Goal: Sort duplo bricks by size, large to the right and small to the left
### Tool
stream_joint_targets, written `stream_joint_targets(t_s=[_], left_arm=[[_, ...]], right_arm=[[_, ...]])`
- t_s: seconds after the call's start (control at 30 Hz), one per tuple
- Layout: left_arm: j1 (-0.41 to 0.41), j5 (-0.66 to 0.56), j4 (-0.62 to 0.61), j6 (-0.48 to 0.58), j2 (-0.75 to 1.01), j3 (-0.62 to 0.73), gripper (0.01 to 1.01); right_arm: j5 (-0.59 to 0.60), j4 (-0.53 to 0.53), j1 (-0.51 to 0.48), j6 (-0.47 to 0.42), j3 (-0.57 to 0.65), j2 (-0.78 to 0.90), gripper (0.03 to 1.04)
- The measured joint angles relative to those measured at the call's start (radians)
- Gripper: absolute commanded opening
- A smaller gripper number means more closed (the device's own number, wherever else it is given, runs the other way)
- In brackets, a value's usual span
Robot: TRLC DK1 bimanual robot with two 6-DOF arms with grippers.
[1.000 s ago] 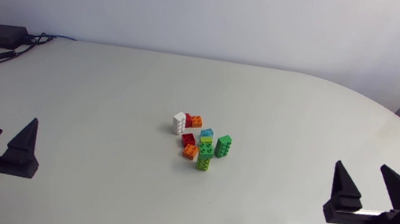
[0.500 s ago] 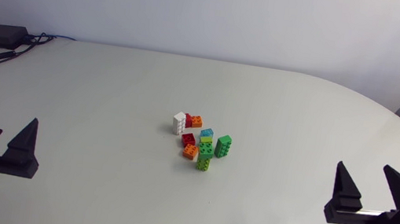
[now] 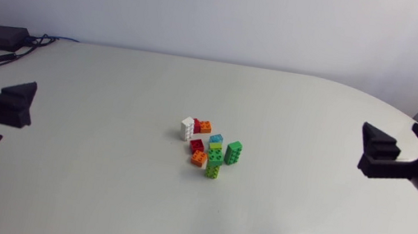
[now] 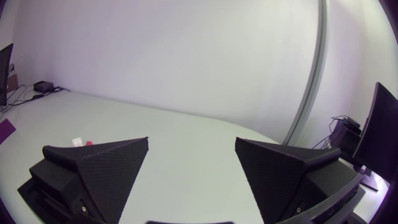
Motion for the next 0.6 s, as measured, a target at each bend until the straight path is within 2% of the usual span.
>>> stream_joint_targets(t_s=[0.13, 0.27, 0.37, 0.6], left_arm=[[-0.014, 0.0, -0.285, 0.002, 0.175, 0.251, 0.972], [-0.034, 0.0, -0.501, 0.027, 0.277, 0.397, 0.974], [-0.04, 0.0, -0.547, 0.04, 0.306, 0.419, 0.974], [-0.04, 0.0, -0.561, 0.041, 0.316, 0.419, 0.977]], right_arm=[[-0.024, -0.198, 0.09, 0.018, 0.171, 0.201, 1.0], [0.0, -0.404, 0.216, 0.026, 0.31, 0.43, 0.98], [0.011, -0.49, 0.288, 0.033, 0.403, 0.599, 0.98], [0.018, -0.492, 0.388, 0.041, 0.531, 0.848, 0.99]])
